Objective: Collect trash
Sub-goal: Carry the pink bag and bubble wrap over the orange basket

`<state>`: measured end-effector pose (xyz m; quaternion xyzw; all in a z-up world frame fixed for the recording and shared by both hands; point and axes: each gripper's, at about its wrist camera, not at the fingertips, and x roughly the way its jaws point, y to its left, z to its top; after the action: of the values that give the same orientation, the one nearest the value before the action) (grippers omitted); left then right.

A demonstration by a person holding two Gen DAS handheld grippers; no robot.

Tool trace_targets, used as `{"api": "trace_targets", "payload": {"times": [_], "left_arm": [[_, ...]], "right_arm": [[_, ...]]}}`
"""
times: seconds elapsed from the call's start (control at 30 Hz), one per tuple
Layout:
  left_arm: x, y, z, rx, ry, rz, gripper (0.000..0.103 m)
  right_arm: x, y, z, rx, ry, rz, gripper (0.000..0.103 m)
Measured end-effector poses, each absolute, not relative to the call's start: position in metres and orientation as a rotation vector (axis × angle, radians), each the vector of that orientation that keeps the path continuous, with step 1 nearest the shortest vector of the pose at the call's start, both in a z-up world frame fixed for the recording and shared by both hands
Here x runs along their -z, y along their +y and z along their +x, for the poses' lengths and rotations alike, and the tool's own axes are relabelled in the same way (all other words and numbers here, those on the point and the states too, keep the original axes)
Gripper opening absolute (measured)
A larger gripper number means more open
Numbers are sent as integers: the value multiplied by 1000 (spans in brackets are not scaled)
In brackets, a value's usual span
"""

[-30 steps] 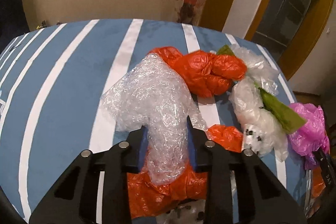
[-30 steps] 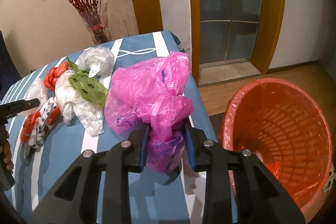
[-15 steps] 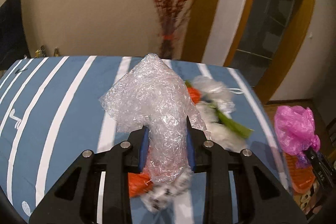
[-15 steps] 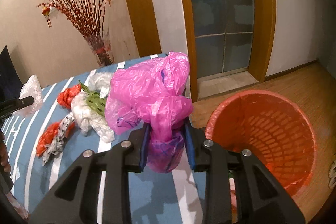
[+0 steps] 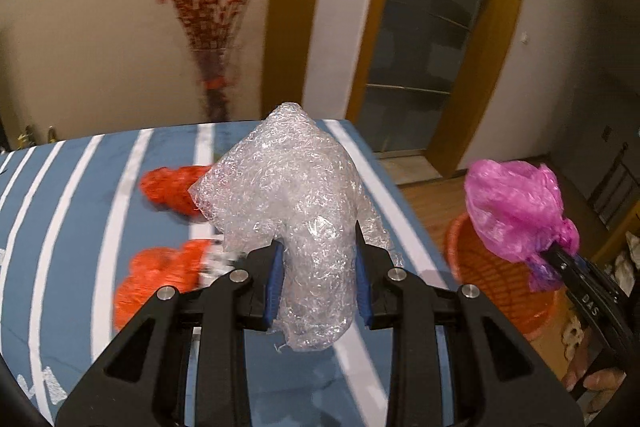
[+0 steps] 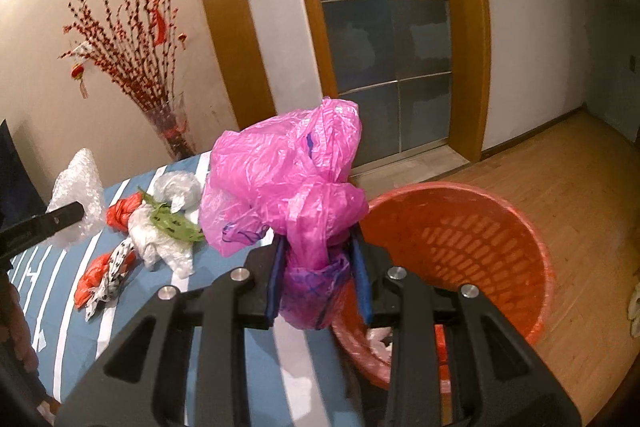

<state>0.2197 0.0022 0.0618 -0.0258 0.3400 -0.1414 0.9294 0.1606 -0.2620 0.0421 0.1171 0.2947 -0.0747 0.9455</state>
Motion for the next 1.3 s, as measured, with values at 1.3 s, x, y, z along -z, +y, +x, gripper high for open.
{"api": "trace_targets", "payload": {"times": [1.3], "left_arm": [[-7,-190,205,617,835,51,30]], "right_arm": [[-5,-394,129,393,624,385,30]]}}
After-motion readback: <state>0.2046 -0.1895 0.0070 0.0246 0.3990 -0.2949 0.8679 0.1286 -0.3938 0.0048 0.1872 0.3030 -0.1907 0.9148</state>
